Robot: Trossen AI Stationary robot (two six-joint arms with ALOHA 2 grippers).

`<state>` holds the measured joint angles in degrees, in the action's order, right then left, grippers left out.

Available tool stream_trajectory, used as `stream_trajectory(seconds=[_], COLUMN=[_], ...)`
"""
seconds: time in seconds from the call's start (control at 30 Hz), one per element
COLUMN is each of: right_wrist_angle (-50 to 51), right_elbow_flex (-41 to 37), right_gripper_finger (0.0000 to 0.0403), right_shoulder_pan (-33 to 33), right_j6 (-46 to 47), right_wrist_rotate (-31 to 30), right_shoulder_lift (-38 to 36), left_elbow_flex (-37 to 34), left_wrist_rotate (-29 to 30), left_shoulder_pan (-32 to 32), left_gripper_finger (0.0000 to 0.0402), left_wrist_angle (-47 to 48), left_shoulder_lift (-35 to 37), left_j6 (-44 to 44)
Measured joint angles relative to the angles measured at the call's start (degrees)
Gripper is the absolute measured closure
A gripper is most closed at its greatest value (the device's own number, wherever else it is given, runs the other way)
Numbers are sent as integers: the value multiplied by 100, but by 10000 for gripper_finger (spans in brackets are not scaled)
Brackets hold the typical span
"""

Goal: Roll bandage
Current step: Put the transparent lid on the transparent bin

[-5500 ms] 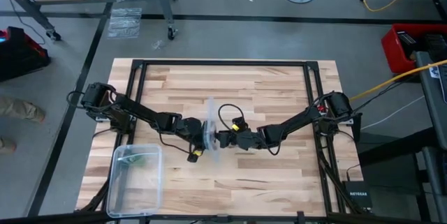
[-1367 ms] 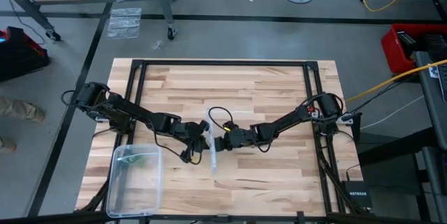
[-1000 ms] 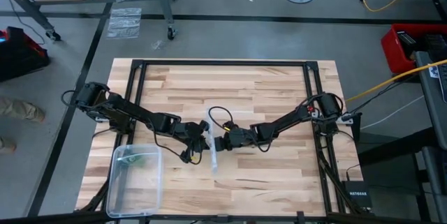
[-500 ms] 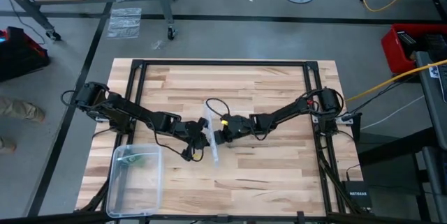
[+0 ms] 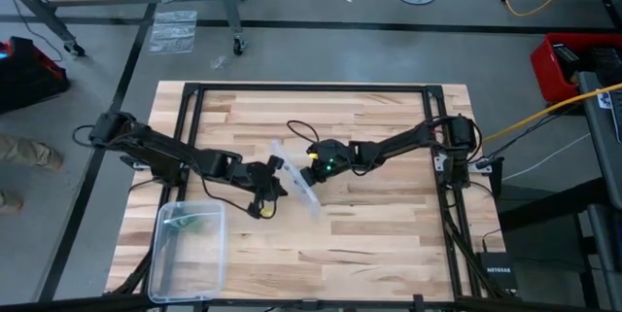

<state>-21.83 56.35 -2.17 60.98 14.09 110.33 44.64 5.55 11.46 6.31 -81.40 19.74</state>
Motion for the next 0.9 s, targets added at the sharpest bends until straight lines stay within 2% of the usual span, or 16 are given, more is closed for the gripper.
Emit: stream_trajectory(seconds=[0.2, 0.37, 0.63, 0.77, 0.9], right_wrist_angle=[273, 351, 271, 262, 251], right_elbow_flex=[-4, -4, 1, 1, 1], right_gripper_finger=[346, 346, 346, 346, 346], right_shoulder_pan=[-175, -272, -492, -721, -931], right_j6=[-276, -557, -892, -1201, -1440], right_wrist_rotate=[115, -38, -214, -517, -1146], right_shoulder_lift=[-156, -234, -250, -315, -471], left_elbow_flex=[-1, -2, -6, -6, -6], left_wrist_rotate=[518, 651, 1222, 1493, 1782], left_shoulder_pan=[2, -3, -2, 0, 0], left_gripper_finger=[401, 401, 401, 401, 401], left_wrist_angle=[450, 663, 1185, 1357, 1426], left_shoulder_lift=[541, 973, 1448, 1732, 2037], left_j6=[-39, -188, -308, -389, -512])
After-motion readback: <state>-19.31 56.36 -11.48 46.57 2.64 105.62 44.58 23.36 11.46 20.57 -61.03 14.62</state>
